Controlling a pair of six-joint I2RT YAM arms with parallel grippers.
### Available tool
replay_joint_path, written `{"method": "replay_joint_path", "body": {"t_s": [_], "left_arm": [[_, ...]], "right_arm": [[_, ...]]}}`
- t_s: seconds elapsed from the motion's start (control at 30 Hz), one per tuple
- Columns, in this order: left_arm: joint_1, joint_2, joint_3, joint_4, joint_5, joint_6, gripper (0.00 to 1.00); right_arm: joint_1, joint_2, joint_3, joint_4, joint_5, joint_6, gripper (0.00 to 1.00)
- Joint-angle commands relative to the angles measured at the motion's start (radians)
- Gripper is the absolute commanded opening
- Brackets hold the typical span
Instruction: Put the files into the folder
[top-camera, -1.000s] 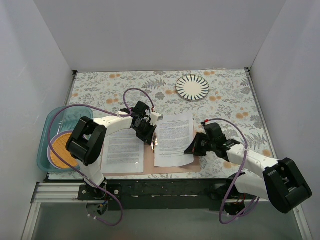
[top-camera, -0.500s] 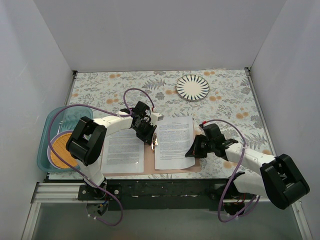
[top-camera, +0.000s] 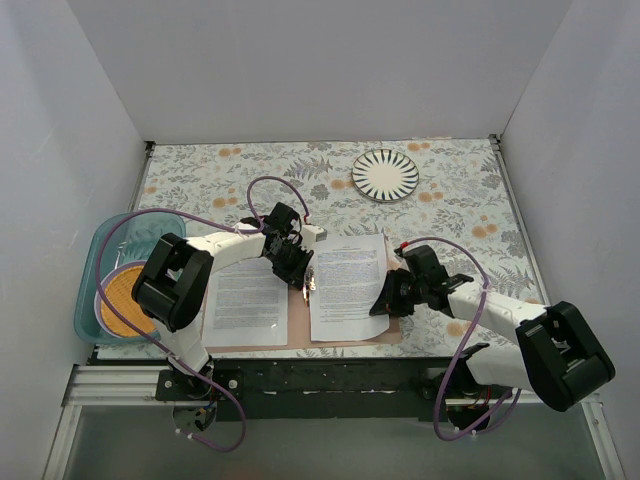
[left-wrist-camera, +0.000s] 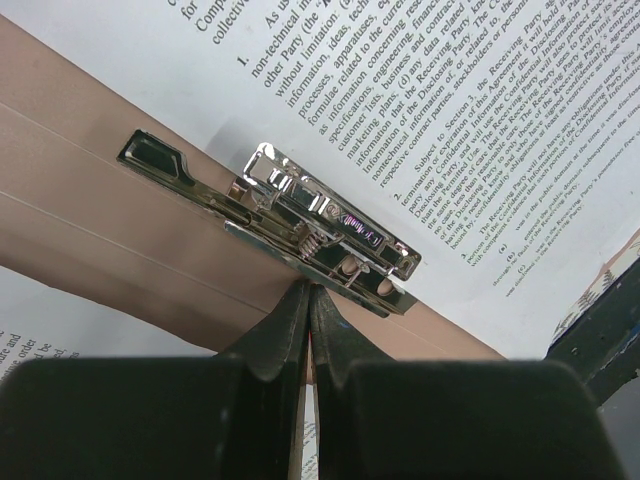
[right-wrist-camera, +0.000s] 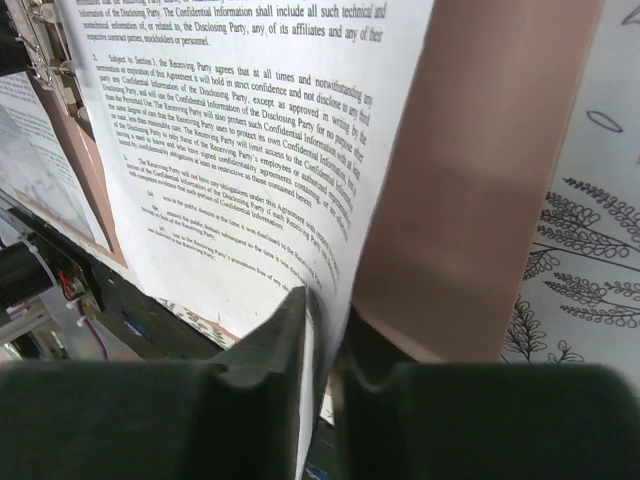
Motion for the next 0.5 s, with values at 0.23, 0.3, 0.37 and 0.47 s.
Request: {"method": "replay_joint_path", "body": {"t_s": [0.23, 0.3, 0.37, 0.47], "left_arm": [[0.003, -0.016, 0.002, -0.015, -0.068, 0.033, 0.0], [0.001, -0.019, 0.003, -0.015, -0.068, 0.033, 0.0], [0.003, -0.021, 0.003, -0.017, -0.07, 0.033, 0.0], [0.003, -0.025, 0.002, -0.02, -0.07, 0.033, 0.0]], "right_arm": [[0.003, 0.004, 0.127, -0.166, 0.053, -0.105, 0.58], [0.003, 0.005, 0.136, -0.206, 0.058, -0.114, 0.65], [0.003, 0.004, 0.142, -0.231, 0.067, -0.125, 0.7], [0.003, -0.02, 0.147, -0.289, 0.111, -0.134, 0.74]]}}
